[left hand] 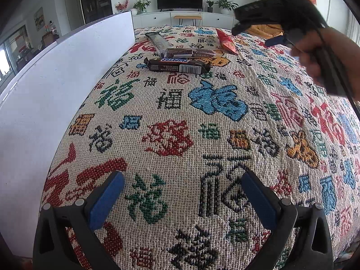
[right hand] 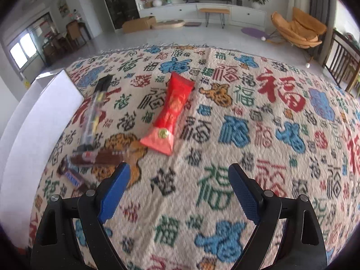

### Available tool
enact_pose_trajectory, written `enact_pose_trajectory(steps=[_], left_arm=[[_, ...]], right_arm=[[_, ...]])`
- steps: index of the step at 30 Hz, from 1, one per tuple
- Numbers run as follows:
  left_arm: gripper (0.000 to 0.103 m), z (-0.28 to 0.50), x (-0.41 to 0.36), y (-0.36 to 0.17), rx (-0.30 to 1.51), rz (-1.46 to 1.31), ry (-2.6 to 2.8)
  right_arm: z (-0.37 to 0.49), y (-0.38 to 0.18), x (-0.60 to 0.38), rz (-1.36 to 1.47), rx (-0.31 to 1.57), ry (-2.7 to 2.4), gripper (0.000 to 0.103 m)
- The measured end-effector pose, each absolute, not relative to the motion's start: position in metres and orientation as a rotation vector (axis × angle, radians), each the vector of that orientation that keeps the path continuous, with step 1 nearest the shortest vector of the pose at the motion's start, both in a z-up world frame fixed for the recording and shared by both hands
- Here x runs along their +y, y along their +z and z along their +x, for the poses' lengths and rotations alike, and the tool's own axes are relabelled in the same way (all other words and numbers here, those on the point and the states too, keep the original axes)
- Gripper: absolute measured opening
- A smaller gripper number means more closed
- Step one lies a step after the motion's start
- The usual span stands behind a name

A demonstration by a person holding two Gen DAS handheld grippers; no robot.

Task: Organize snacks
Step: 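Move the right tool onto the red packet and close it, then lift the red packet with the right tool and hold it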

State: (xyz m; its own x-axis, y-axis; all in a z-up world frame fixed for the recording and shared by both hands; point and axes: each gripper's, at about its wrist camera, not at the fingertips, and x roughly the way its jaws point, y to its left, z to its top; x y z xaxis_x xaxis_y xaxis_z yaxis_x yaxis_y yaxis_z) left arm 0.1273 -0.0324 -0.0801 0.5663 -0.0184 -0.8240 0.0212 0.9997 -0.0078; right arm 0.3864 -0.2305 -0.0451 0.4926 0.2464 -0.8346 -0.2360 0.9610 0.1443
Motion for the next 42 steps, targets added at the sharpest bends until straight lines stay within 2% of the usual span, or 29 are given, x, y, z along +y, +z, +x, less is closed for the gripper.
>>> enact_pose_trajectory(steps=[8,9,10,11,13,23,28,32,33,36,42], left_arm=[[0.103,0.129,-0.032,-0.08,0.967,0.004,-0.026],[0.103,0.13,-0.032,-0.08,0.967,0.003,-0.026],[0.103,0.129,-0.032,-0.08,0.967,0.003,-0.025],[0.103,0.128,-0.032,-0.08,0.967,0.003,-0.025],[0.103,0.129,-0.032,-0.08,0.967,0.003,-0.024],[0.103,0.128,-0.032,-0.08,0.967,0.004,-0.024],[0.103,0.128,-0.032,-0.08,0.966,0.003,-0.023],[0.103,0.127,-0.033,-0.08,0.966,0.004,-0.024],[0.103,0.128,-0.032,-0.08,0.966,0.004,-0.025],[0.103,0.127,-0.033,-0.08,0.966,0.004,-0.025],[0.103,0.127,-0.033,-0.08,0.966,0.004,-0.024]], right_arm=[[0.449,-0.08,-0.191,0.028,1.113,0.208,0.088],[0.449,-0.081,-0.189,0.019,1.11,0.199,0.08],[0.448,-0.082,-0.187,0.005,1.112,0.196,0.039],[0.448,-0.083,-0.186,-0.012,1.124,0.193,0.026],[0.443,-0.079,-0.19,-0.01,1.118,0.211,0.025],[0.33,-0.034,-0.26,-0.027,1.116,0.322,0.025],[0.248,-0.051,-0.289,-0.231,1.111,0.295,0.025],[0.215,-0.071,-0.307,-0.192,1.054,0.304,0.028],[0.211,-0.074,-0.309,-0.183,1.032,0.298,0.032],[0.206,-0.085,-0.311,-0.162,0.986,0.276,0.07],[0.207,-0.092,-0.31,-0.118,0.914,0.252,0.08]])
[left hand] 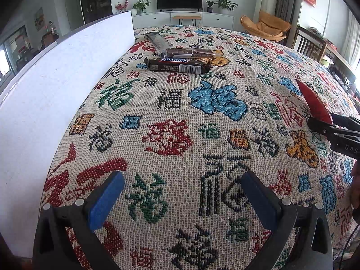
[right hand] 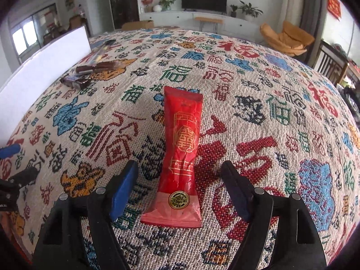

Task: Organize snacks
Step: 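Lift the red packet with the right tool and hold it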

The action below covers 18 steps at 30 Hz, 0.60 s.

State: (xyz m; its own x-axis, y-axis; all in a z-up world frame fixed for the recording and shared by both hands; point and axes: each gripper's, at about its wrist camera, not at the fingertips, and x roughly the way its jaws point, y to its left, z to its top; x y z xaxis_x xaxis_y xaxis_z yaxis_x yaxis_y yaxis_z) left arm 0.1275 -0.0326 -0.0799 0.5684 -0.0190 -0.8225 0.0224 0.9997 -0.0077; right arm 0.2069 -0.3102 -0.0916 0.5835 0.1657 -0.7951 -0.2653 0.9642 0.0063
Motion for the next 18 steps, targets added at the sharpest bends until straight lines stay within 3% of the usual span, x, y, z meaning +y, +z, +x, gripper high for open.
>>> enact_pose_trajectory(steps=[3,18], left_arm=[[0.103,0.1275,-0.0327,-0.0799,0.966,0.004,-0.024],[0.103,0.1279,-0.0335,-0.0795,0.965,0.004,-0.022]], right_arm=[[0.2052,-0.0932,-0.3128,-0.107,0.919,0.241,0.084],[0.2047,-0.0937,-0.3121,-0.111,0.916,0.238,0.085]])
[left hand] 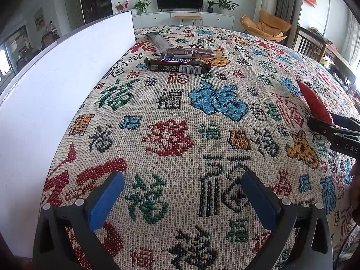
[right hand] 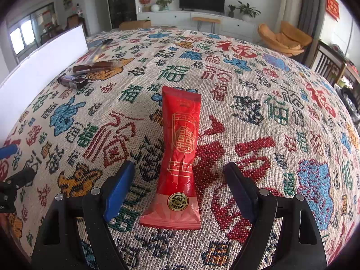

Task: Organize snacks
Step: 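Lift the red packet with the right tool and hold it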

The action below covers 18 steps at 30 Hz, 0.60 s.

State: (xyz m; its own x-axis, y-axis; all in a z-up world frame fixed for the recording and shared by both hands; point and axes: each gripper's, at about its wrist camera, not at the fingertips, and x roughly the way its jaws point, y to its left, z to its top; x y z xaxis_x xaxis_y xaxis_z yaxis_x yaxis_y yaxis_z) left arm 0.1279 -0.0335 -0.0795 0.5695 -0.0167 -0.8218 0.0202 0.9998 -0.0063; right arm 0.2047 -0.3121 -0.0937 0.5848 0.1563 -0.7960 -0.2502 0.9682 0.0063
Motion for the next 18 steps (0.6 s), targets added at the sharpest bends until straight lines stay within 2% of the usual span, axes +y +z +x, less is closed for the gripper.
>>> enact_pose_trajectory(steps=[7,11,14,18], left_arm=[[0.103,0.128,-0.033,-0.078,0.977,-0.006,-0.03],[0.103,0.128,-0.03,-0.066,0.971,-0.114,-0.178],[0.103,0.151,-0.029,-0.047,0.959,-0.151,-0.25],[0.103,0.206,-0.03,-0.014,0.902,-0.059,-0.295]], right_arm=[[0.205,-0.094,-0.312,-0.111,0.916,0.237,0.085],[0.205,-0.094,-0.312,-0.111,0.916,0.238,0.085],[0.204,-0.093,-0.312,-0.111,0.916,0.237,0.085],[0.204,-0.093,-0.312,-0.111,0.915,0.237,0.085]])
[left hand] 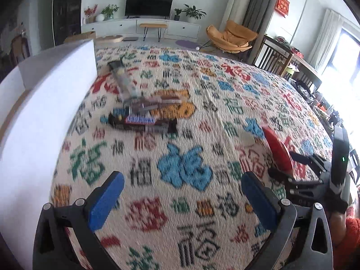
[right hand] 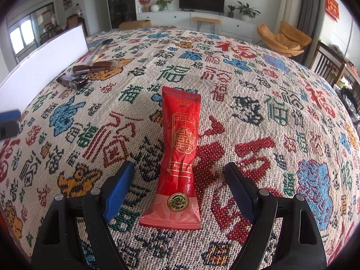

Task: Organize snacks
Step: 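Lift the red packet with the right tool and hold it, then grasp the Snickers bar with the left tool while the right tool holds the red packet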

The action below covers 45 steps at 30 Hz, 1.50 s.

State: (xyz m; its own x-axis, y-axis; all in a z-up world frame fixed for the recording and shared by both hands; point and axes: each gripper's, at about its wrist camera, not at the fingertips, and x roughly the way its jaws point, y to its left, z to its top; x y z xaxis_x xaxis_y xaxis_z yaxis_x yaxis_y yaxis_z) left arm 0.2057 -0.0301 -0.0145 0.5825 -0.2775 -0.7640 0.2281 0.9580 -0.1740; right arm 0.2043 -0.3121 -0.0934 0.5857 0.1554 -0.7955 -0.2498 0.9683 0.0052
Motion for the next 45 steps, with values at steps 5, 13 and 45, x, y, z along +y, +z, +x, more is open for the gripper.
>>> enact_pose_trajectory(steps=[5,13,45], left_arm=[[0.103,0.289,-0.026,-0.015,0.922,-0.022,-0.307],[0.102,0.3,-0.032,-0.051,1.104,0.042,-0.457],[0.102,0.27,-0.05,-0.063,1.28,0.286,-0.766]], right_arm=[[0.204,-0.093,-0.312,-0.111,0.916,0.237,0.085],[0.204,-0.092,-0.312,-0.11,0.914,0.236,0.085],[0.203,-0.091,-0.314,-0.12,0.908,0.224,0.085]])
